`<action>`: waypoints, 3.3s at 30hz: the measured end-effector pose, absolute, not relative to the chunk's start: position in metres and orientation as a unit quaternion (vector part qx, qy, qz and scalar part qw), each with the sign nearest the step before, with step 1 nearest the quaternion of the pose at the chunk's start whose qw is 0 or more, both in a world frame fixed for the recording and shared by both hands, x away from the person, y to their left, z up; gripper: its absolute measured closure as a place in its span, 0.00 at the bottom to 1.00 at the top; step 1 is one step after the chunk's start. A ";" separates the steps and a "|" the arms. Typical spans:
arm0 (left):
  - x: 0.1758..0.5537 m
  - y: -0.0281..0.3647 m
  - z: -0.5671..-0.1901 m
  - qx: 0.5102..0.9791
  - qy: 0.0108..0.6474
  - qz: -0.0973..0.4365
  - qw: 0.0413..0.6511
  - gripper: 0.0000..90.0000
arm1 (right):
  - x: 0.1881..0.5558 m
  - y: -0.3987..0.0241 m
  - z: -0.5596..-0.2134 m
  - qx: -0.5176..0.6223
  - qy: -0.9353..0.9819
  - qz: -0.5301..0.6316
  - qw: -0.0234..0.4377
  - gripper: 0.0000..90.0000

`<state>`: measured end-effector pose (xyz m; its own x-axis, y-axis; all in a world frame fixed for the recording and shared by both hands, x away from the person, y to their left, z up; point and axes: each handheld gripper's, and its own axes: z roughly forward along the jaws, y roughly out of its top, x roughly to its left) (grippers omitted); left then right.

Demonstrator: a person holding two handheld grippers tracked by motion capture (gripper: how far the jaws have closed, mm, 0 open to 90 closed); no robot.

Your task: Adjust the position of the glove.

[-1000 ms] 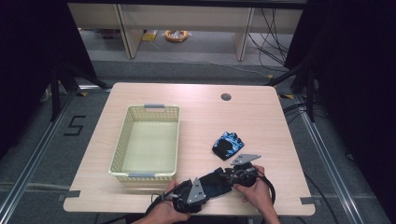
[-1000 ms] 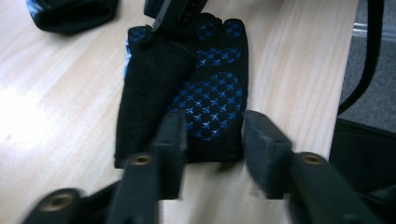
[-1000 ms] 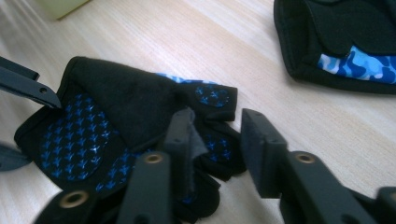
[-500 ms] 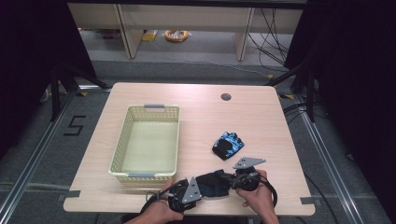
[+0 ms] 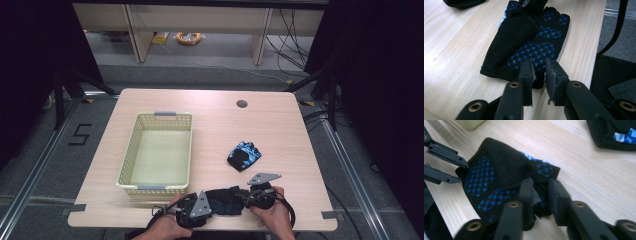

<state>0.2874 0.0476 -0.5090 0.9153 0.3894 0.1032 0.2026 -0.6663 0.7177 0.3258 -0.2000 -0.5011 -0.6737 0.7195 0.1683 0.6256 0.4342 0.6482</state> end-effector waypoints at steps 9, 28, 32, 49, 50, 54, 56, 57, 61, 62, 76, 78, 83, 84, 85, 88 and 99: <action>0.280 0.059 -0.503 0.896 0.183 0.108 0.390 0.57 | 0.327 -0.207 -0.486 0.380 0.840 0.374 0.101 0.60; 0.269 0.104 -0.496 0.875 0.232 0.096 0.414 0.44 | 0.399 -0.207 -0.473 0.364 0.842 0.366 0.157 0.59; 0.270 0.110 -0.498 0.877 0.239 0.095 0.406 0.43 | 0.418 -0.198 -0.480 0.374 0.849 0.348 0.136 0.60; 0.270 0.113 -0.501 0.875 0.245 0.086 0.408 0.42 | 0.440 -0.193 -0.499 0.392 0.855 0.316 0.126 0.67; 0.269 0.113 -0.501 0.874 0.247 0.091 0.408 0.42 | 0.441 -0.194 -0.502 0.390 0.850 0.330 0.130 0.67; 0.270 0.113 -0.501 0.875 0.245 0.093 0.407 0.42 | 0.441 -0.198 -0.501 0.391 0.851 0.327 0.125 0.71; 0.269 0.113 -0.501 0.875 0.246 0.089 0.407 0.41 | 0.441 -0.197 -0.503 0.401 0.843 0.335 0.128 0.73; 0.270 0.113 -0.502 0.876 0.245 0.089 0.407 0.41 | 0.441 -0.197 -0.503 0.400 0.844 0.334 0.129 0.74; 0.271 0.114 -0.502 0.881 0.238 0.097 0.397 0.41 | 0.440 -0.197 -0.502 0.395 0.849 0.326 0.132 0.75; 0.271 0.114 -0.501 0.882 0.232 0.100 0.399 0.41 | 0.441 -0.196 -0.503 0.392 0.846 0.332 0.141 0.75; 0.269 0.112 -0.505 0.877 0.242 0.091 0.404 0.41 | 0.440 -0.201 -0.500 0.405 0.836 0.345 0.135 0.78; 0.270 0.113 -0.504 0.882 0.237 0.093 0.397 0.41 | 0.439 -0.203 -0.496 0.413 0.835 0.341 0.127 0.78; 0.271 0.114 -0.505 0.883 0.231 0.095 0.398 0.40 | 0.437 -0.208 -0.487 0.409 0.827 0.360 0.141 0.79; 0.271 0.114 -0.505 0.883 0.231 0.095 0.398 0.40 | 0.437 -0.210 -0.485 0.405 0.823 0.372 0.146 0.79; 0.272 0.114 -0.505 0.884 0.231 0.095 0.396 0.40 | 0.437 -0.211 -0.482 0.408 0.821 0.375 0.138 0.79; 0.272 0.114 -0.505 0.883 0.229 0.093 0.399 0.40 | 0.435 -0.214 -0.478 0.409 0.813 0.390 0.138 0.79; 0.272 0.114 -0.506 0.880 0.242 0.089 0.398 0.40 | 0.410 -0.220 -0.446 0.408 0.787 0.443 0.136 0.79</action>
